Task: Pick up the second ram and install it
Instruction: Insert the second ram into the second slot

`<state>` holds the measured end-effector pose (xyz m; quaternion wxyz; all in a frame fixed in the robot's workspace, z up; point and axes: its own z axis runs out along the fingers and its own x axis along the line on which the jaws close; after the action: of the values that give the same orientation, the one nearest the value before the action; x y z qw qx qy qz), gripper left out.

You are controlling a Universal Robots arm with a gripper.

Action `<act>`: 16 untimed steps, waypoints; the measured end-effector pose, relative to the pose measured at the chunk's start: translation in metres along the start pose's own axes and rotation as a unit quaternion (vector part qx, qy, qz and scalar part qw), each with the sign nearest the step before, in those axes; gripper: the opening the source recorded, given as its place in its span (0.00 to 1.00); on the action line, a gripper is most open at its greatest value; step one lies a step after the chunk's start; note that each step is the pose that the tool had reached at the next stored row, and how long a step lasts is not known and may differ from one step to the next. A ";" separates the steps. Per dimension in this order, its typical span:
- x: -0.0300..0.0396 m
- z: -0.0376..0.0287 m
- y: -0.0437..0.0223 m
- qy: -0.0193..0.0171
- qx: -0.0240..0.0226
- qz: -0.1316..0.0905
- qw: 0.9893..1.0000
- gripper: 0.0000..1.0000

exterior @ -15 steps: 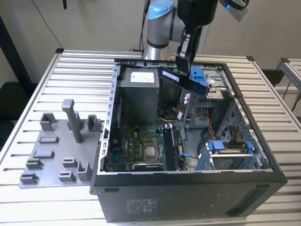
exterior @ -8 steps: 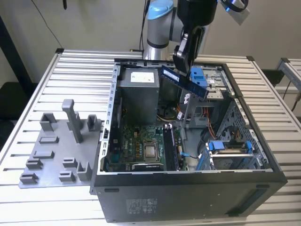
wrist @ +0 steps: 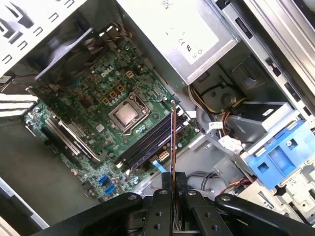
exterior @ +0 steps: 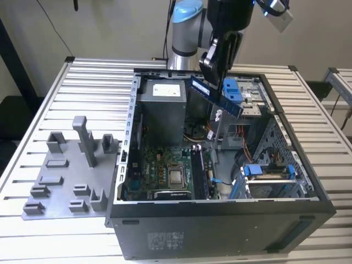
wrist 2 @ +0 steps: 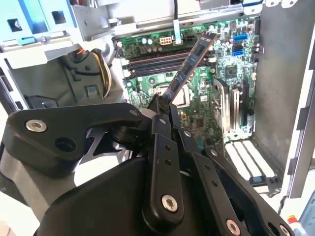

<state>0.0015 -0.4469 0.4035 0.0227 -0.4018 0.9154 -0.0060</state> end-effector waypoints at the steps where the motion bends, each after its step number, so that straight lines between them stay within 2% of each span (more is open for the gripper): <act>1: 0.0000 0.0001 0.0000 0.000 0.000 0.005 1.000 0.14; 6: 0.0000 0.0003 0.0000 0.001 0.001 0.025 1.000 0.14; 16: 0.0000 0.0007 0.0001 0.001 0.001 0.032 0.999 0.14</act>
<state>0.0015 -0.4468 0.4028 0.0225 -0.3721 0.9279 -0.0067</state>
